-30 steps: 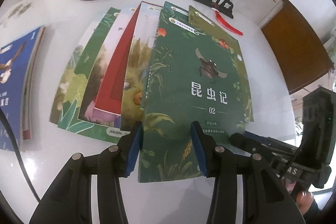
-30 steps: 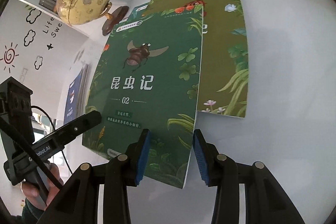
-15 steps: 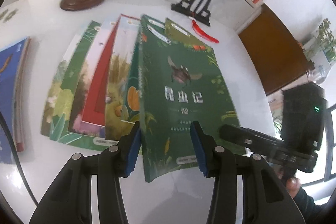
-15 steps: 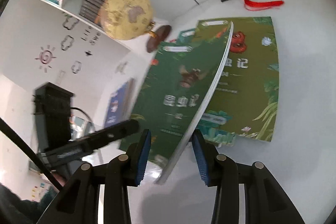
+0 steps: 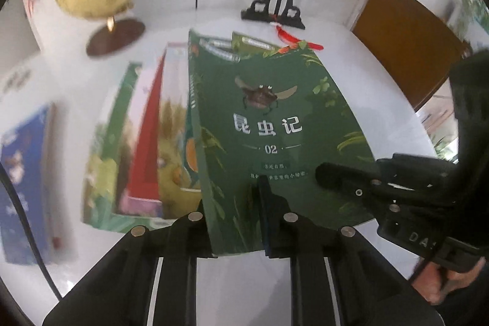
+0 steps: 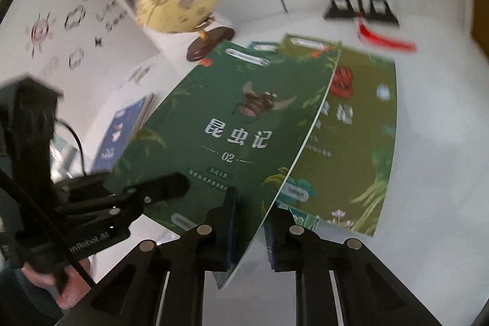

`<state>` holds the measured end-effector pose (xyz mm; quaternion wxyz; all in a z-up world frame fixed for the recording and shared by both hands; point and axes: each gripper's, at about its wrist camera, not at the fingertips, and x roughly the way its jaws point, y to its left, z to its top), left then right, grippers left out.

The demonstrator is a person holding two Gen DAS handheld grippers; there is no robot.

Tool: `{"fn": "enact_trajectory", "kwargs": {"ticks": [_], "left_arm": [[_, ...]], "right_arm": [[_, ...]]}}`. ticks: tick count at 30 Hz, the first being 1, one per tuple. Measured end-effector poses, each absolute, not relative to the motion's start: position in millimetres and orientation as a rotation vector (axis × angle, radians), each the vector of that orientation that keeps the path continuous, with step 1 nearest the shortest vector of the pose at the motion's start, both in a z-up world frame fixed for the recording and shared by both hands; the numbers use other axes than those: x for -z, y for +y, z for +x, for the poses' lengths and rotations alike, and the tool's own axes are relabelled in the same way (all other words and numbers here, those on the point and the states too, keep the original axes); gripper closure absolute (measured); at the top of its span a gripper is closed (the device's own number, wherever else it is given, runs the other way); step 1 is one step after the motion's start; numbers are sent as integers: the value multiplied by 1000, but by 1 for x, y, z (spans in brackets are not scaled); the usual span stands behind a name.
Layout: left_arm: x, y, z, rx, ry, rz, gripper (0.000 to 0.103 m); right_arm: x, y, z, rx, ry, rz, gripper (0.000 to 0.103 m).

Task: Organize books

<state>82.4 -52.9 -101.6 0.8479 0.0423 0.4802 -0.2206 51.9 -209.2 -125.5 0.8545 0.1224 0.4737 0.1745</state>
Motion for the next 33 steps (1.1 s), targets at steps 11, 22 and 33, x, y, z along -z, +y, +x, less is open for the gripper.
{"fn": "enact_trajectory", "kwargs": {"ticks": [11,22,33], "left_arm": [[64,13,73,422,922,123,89],[51,124,74,374,902,94,89],[65,210,84,333,911,63,89]], "right_arm": [[82,-141,48,-353,906,74,87],[57,-22,51,-382,867,3,87],[71,73,63,-406,890,-8,87]]}}
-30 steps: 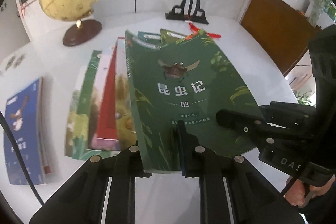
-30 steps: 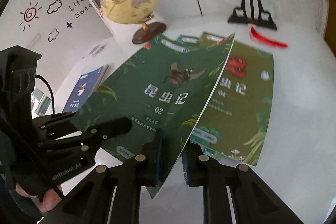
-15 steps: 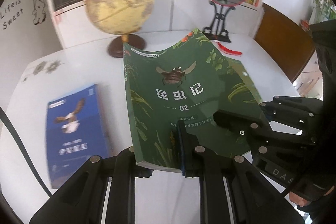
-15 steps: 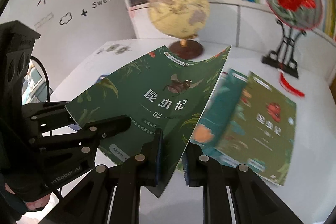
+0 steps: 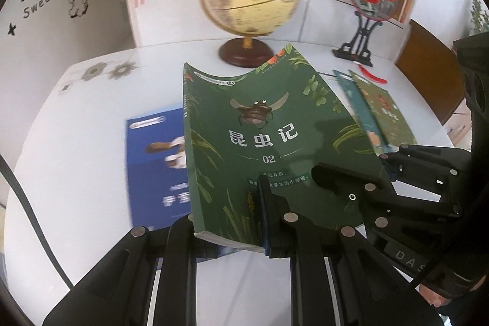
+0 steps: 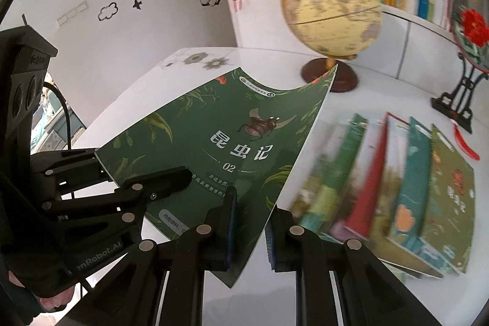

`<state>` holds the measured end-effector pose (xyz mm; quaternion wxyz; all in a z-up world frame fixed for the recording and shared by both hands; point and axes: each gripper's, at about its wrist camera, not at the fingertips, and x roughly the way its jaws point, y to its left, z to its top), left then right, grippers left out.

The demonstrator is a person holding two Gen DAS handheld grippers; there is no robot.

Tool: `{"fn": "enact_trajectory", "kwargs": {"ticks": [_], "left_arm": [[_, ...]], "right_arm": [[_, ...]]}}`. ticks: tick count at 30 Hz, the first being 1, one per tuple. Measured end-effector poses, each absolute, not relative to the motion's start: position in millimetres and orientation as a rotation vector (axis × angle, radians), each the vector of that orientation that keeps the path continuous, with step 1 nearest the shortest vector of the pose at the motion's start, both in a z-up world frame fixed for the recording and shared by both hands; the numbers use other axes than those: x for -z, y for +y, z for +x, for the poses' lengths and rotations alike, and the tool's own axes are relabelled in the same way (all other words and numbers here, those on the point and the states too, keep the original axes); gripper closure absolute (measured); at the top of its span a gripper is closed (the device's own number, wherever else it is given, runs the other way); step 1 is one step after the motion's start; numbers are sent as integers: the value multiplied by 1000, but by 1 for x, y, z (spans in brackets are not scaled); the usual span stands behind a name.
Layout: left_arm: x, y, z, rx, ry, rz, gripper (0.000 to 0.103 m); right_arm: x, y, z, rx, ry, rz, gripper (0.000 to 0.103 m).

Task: Organize books

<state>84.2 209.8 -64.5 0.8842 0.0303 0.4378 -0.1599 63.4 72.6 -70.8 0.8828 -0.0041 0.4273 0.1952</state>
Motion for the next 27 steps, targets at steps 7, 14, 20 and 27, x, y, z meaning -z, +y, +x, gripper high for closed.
{"fn": "enact_trajectory", "kwargs": {"ticks": [7,14,20,27], "left_arm": [[74,250,92,298,921,42,89],[89,275,99,281,945,23,88],[103,283,102,285,969,-15,88],[114,284,103,296,1010,-35,84]], "right_arm": [[81,116,78,-432,902,-16,87],[94,150,91,-452,919,-33,87],[107,159,98,-448,949,-37,87],[121,152,103,-430,985,18,86]]}}
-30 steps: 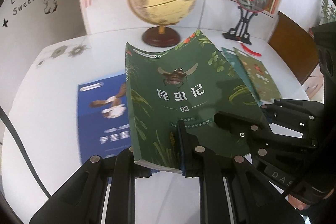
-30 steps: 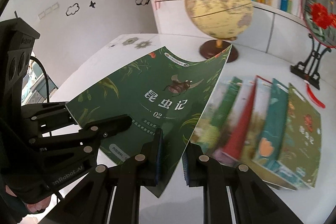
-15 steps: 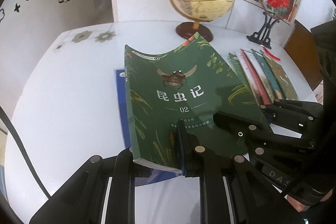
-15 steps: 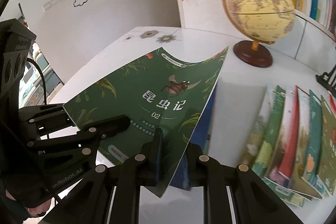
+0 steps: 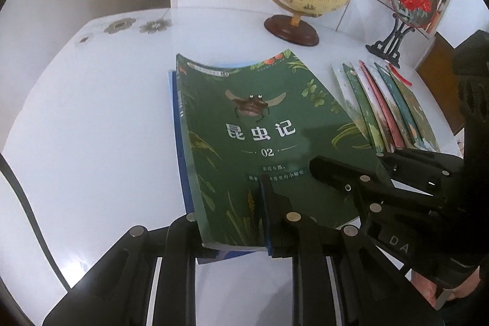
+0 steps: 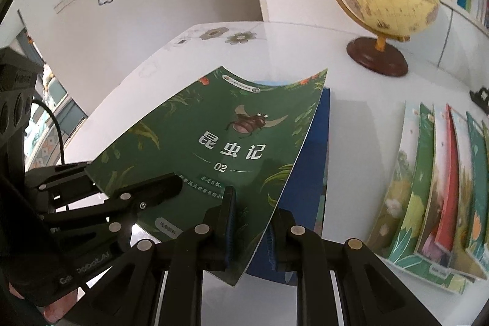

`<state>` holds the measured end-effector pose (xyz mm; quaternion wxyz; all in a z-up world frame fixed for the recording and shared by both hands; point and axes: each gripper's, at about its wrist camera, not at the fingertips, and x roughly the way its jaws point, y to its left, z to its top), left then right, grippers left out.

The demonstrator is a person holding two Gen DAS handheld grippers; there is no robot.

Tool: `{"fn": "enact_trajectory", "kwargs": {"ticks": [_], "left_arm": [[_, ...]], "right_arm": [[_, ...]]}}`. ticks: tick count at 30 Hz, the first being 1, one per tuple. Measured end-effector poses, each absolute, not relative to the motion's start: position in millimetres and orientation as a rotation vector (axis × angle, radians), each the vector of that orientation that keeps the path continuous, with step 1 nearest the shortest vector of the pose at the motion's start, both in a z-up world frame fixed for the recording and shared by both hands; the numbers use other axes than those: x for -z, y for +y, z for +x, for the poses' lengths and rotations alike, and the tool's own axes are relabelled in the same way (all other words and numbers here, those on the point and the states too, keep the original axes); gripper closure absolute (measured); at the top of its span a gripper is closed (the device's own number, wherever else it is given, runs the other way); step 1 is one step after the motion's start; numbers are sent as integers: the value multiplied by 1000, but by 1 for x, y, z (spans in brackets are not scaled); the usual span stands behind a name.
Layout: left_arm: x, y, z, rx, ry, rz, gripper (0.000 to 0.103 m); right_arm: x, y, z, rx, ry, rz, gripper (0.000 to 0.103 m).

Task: Organize books

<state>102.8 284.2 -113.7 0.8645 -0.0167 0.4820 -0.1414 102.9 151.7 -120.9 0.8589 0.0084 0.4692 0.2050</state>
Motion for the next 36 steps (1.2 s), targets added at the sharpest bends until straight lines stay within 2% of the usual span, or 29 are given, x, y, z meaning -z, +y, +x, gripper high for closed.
{"fn": "enact_trajectory", "kwargs": {"ticks": [6,10,12,20,24,36], "left_arm": [[124,291,101,235,1060,-42,73],[133,304,104,145,1099,-66,75],[133,310,103,142,1099,-94,75],[114,297,98,135,1062,-37,75],[102,282,95,157,1042,-17,75],[67,206,85,263,992,22,75]], "right_arm": [[132,146,106,-417,1032,67,82],[141,142,110,-378,1067,67,80],[145,139,112,-368,1091,73,75],[141,127,102,-306,1093,95,75],[134,100,90,-302,1071,217,75],[91,35,53,-233,1003,274,75]]}}
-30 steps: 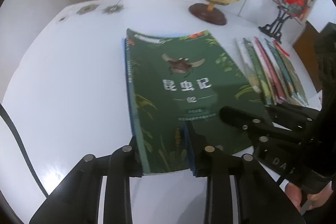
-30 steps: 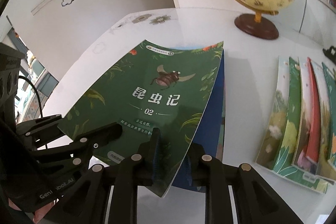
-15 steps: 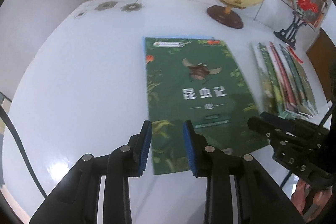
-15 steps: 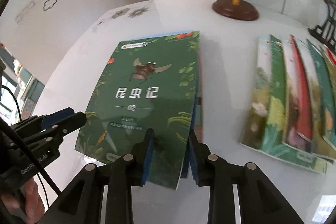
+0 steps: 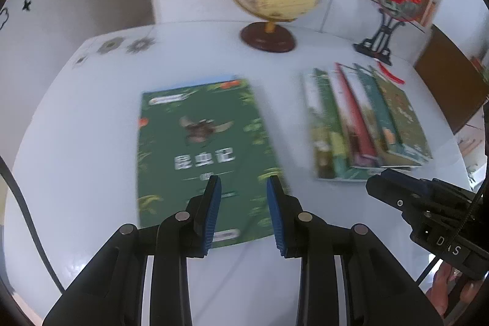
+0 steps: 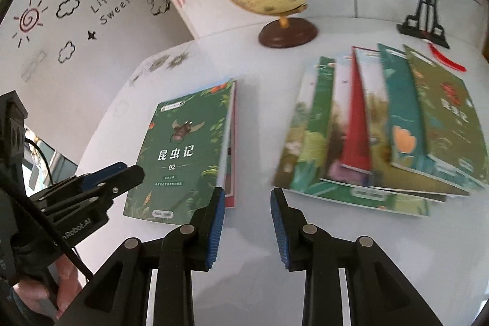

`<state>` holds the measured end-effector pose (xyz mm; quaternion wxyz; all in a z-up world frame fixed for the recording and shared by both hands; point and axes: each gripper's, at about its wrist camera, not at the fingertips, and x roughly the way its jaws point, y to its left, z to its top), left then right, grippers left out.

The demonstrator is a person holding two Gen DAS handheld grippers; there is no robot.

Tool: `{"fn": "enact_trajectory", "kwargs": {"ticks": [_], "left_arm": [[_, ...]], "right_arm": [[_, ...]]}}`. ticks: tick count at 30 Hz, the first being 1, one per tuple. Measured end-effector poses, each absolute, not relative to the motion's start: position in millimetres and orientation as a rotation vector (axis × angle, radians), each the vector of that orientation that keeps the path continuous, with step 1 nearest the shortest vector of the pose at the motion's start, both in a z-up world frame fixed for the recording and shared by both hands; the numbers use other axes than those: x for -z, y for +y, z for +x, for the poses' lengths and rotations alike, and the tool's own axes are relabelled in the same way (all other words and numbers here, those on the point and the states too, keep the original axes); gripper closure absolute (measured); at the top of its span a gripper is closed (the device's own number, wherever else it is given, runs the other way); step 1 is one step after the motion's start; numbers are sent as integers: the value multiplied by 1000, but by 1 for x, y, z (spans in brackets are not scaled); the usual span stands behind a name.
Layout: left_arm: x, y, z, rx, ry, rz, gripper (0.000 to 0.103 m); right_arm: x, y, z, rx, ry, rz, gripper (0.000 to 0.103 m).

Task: Organize books
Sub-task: 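Open the right tool and withdraw it from the stack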

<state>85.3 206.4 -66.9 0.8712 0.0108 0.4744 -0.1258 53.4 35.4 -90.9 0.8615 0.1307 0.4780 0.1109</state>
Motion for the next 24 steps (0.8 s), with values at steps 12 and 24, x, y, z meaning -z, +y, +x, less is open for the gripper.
{"fn": "enact_trajectory", "kwargs": {"ticks": [12,24], "left_arm": [[44,119,71,358,959,65,75],[30,38,60,421,936,97,75]], "right_arm": [[62,-41,31,-135,956,275,73],[53,-115,19,-74,952,286,73]]}}
